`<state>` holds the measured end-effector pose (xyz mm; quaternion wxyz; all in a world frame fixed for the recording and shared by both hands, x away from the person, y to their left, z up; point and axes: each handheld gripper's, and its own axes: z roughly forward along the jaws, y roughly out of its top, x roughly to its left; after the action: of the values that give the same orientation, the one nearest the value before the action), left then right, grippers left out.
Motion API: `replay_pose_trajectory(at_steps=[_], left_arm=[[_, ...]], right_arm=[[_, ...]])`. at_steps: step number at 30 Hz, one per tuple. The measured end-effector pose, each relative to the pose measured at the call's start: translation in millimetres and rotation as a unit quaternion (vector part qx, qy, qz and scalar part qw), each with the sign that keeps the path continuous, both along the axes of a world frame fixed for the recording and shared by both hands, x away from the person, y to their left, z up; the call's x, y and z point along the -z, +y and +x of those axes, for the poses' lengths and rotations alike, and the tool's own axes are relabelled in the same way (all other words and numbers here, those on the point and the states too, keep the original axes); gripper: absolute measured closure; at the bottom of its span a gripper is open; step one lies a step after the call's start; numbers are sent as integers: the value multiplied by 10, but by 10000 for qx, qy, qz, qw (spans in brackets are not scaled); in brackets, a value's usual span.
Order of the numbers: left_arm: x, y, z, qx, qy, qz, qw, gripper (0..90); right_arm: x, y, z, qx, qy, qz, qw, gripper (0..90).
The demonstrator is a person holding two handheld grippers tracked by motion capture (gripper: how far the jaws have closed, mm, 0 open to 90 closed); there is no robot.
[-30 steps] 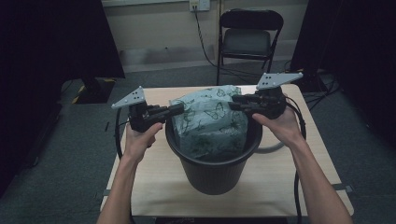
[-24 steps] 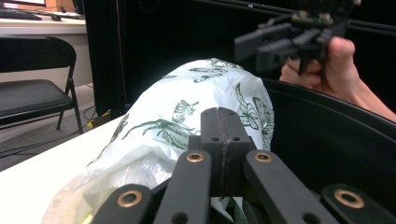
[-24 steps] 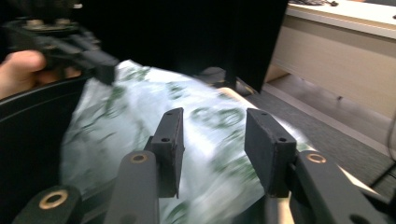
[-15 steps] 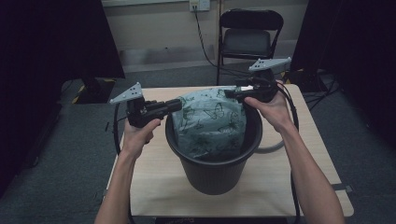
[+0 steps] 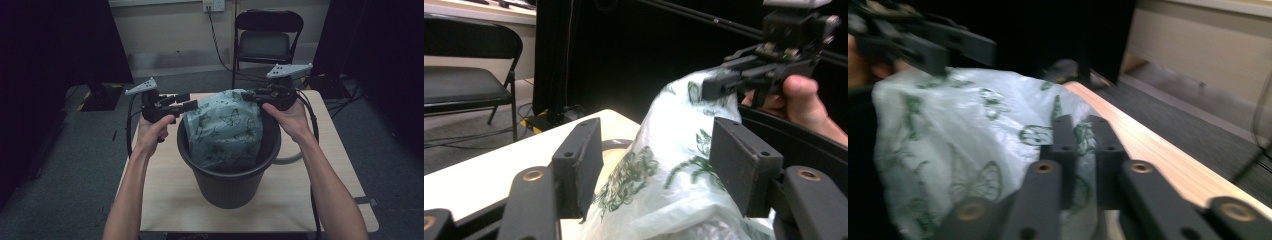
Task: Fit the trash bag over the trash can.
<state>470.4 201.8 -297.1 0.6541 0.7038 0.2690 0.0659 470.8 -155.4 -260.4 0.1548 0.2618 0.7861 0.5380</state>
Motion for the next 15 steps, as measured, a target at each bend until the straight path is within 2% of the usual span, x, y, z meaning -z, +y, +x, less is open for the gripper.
replay_pose_trajectory(at_steps=[2, 4, 5, 8, 9, 10, 12, 13, 15], left_arm=[[-11, -18, -5, 25, -14, 2, 10000, 348], [-29, -45, 11, 35, -13, 73, 10000, 333], [-29, -51, 30, 73, 16, 13, 10000, 331], [-10, -61, 57, 317, 81, -138, 9994, 354], [-9, -74, 47, 369, 29, -135, 9992, 437], [-11, -85, 40, 440, 1, -141, 9989, 559], [-17, -88, 30, 430, -56, -94, 9990, 742], [-62, -64, -29, 300, -257, -104, 9992, 814], [-86, -44, -53, 369, -312, -181, 9987, 894]], right_arm=[[-45, 4, -46, -130, -96, 165, 9997, 883], [-74, 7, -76, -173, -176, 199, 9995, 889], [-138, 2, -146, -277, -293, 408, 9984, 893], [-219, -3, -252, -354, -472, 524, 9969, 894], [-233, -3, -274, -377, -501, 514, 9967, 894], [-247, 0, -302, -402, -536, 484, 9966, 894], [-253, -1, -319, -411, -545, 486, 9965, 894], [-253, -5, -349, -405, -574, 393, 9968, 888], [-240, -25, -370, -396, -544, 309, 9973, 874]])
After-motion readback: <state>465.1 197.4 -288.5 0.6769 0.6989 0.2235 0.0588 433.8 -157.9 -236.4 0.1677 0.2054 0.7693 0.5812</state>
